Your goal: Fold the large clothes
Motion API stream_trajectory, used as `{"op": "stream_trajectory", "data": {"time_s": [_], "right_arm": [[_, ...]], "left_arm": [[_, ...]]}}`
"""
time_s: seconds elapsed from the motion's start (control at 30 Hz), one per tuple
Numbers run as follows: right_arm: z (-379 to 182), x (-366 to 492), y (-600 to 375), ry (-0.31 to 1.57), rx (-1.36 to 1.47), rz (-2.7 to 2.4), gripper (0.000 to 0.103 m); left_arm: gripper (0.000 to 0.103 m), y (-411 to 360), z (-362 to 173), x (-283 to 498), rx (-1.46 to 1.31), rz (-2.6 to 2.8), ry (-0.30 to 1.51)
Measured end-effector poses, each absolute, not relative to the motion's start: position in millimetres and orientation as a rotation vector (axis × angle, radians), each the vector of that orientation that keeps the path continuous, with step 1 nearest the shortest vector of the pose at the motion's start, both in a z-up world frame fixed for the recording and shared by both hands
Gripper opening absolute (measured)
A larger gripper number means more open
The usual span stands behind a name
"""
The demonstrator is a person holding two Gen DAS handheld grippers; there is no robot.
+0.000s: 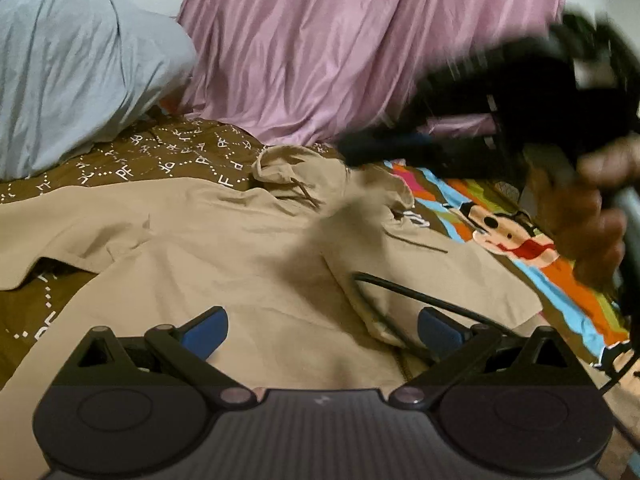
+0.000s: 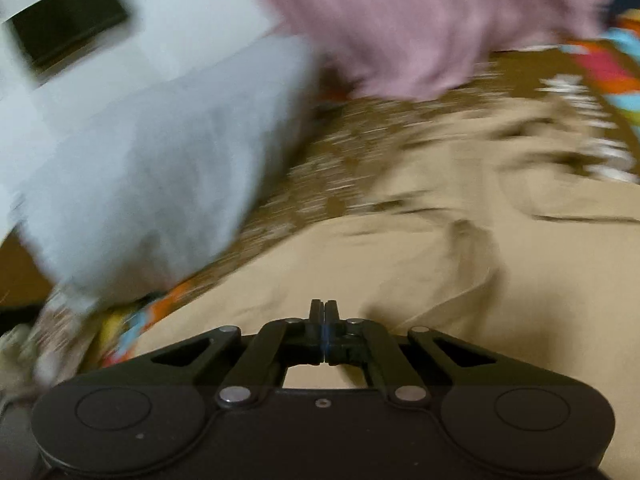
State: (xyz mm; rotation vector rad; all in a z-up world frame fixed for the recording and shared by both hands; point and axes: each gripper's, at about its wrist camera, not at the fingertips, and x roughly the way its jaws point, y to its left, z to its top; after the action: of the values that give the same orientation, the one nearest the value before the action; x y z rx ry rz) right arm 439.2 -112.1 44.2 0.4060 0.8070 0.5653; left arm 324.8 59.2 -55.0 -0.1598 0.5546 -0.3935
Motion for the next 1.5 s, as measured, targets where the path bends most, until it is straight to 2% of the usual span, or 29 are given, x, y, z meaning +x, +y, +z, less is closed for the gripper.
{"op": "stream_trajectory", "data": {"time_s": [0.07,0.13,0.2,0.23,0.27,0.43,0.5,0.57,0.73,0.9,1.13,1.33,1.5], "right_arm": [[51.8,443.3,-91.3,0.813,0.366,0.629,0.026],[58.1,437.9,-86.0,0.789,0.33,0.633,0.032],[55.7,436.6,-102.0,0.778,0.319,0.565,0.044],[52.3,431.3,-117.2,0.766,0.31,0.5,0.058],[47.5,424.5,-133.6,0.752,0.286,0.427,0.065],[-5.8,402.5,-211.3,0.758,0.021,0.011,0.066],[-29.4,399.0,-237.5,0.787,-0.01,-0.097,0.062],[-47.3,395.7,-247.2,0.788,-0.055,-0.136,0.053],[-74.2,391.1,-240.5,0.767,-0.082,-0.138,0.052],[-50.4,373.8,-254.7,0.738,0.014,-0.096,0.061],[10.5,303.5,-246.6,0.631,0.064,0.012,0.084],[55.8,241.4,-248.8,0.537,-0.052,0.076,0.099],[68.0,218.4,-246.9,0.512,-0.038,0.116,0.101]], "left_arm": [[0.103,59.5,-59.5,329.6,-0.153,-0.381,0.565],[0.102,60.5,-63.8,333.5,-0.144,-0.349,0.584],[0.103,61.8,-66.6,339.5,-0.149,-0.311,0.611],[0.103,63.3,-69.0,342.3,-0.154,-0.282,0.629],[0.103,64.8,-71.5,345.9,-0.158,-0.251,0.646],[0.103,70.2,-82.6,356.8,-0.165,-0.179,0.715],[0.103,67.8,-86.8,360.3,-0.142,-0.168,0.742],[0.103,61.9,-89.4,360.2,-0.098,-0.158,0.761],[0.103,47.7,-90.1,353.2,0.005,-0.158,0.771],[0.103,64.2,-69.8,340.4,-0.061,-0.21,0.825],[0.103,103.8,-23.6,270.3,-0.107,-0.192,0.82],[0.102,142.6,1.3,201.7,-0.154,-0.704,0.949],[0.103,153.1,29.5,155.1,-0.127,-0.95,0.93]]}}
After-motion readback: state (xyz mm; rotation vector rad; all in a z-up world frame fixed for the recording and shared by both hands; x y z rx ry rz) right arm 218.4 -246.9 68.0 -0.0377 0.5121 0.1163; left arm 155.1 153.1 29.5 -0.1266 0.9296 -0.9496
